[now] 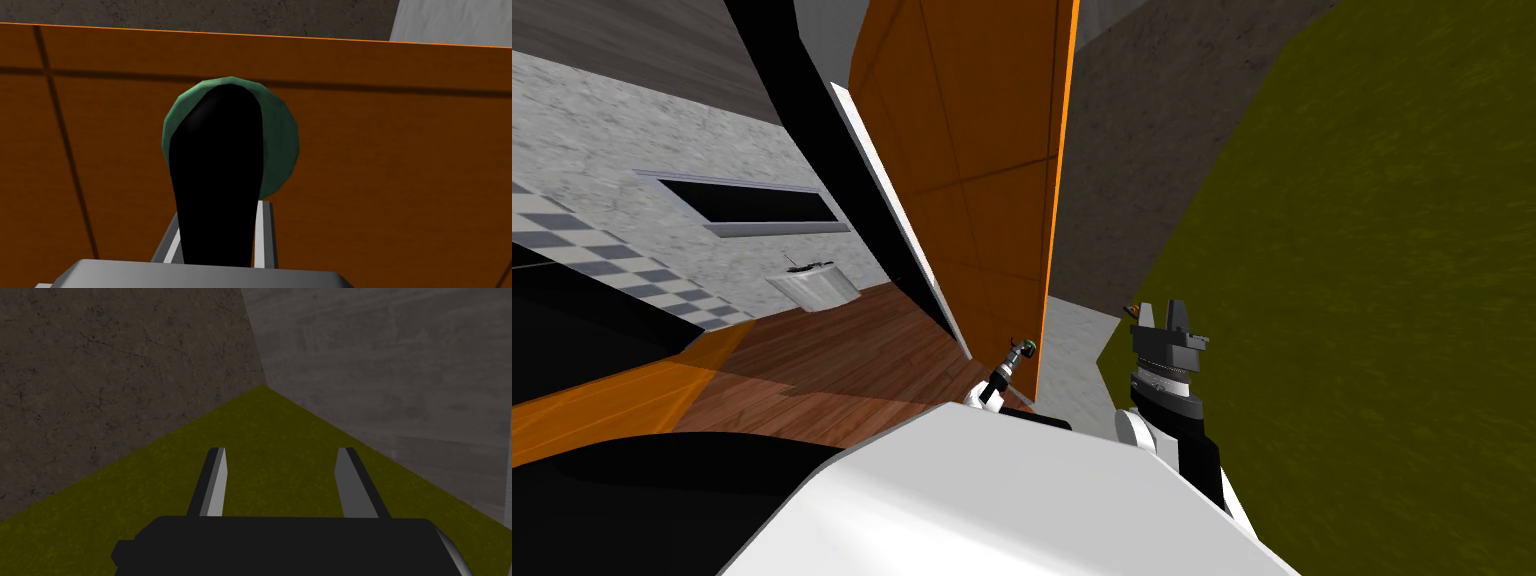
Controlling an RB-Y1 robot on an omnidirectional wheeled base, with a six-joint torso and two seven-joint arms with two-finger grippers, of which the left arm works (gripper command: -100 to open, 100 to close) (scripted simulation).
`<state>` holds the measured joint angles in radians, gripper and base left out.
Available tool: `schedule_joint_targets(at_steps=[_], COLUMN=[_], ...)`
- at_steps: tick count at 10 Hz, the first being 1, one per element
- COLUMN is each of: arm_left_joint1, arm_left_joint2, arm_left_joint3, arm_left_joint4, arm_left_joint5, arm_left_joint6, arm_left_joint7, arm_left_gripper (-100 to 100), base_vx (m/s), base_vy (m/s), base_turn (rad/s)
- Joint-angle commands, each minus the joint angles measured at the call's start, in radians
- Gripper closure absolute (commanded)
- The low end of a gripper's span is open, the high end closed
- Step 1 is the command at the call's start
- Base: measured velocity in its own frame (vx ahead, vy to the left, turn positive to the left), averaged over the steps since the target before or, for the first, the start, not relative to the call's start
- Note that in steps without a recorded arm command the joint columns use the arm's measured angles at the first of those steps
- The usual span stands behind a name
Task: Push the door open
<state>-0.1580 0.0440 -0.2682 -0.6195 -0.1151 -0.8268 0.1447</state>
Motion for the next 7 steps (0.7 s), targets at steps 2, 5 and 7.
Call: schedule_joint_targets(at_steps=[2,5,7], arm_left_joint1=[0.015,0.018,0.019], arm_left_joint2=[0.017,0.025,0.029], arm_left_joint3=[0.021,0.050,0.070], arm_left_joint4=[-0.044,-0.047,-0.049], arm_left_joint5=[0.004,0.010,0.014], arm_left_joint6=[0.018,0.022,0.025], arm_left_joint7=[-0.004,-0.015,-0.022], arm_left_gripper=[100,100,100], base_vx=[0.123,0.170,0.149], base_vy=[-0.081,-0.091,-0.131], base_turn=[0.036,0.077,0.094])
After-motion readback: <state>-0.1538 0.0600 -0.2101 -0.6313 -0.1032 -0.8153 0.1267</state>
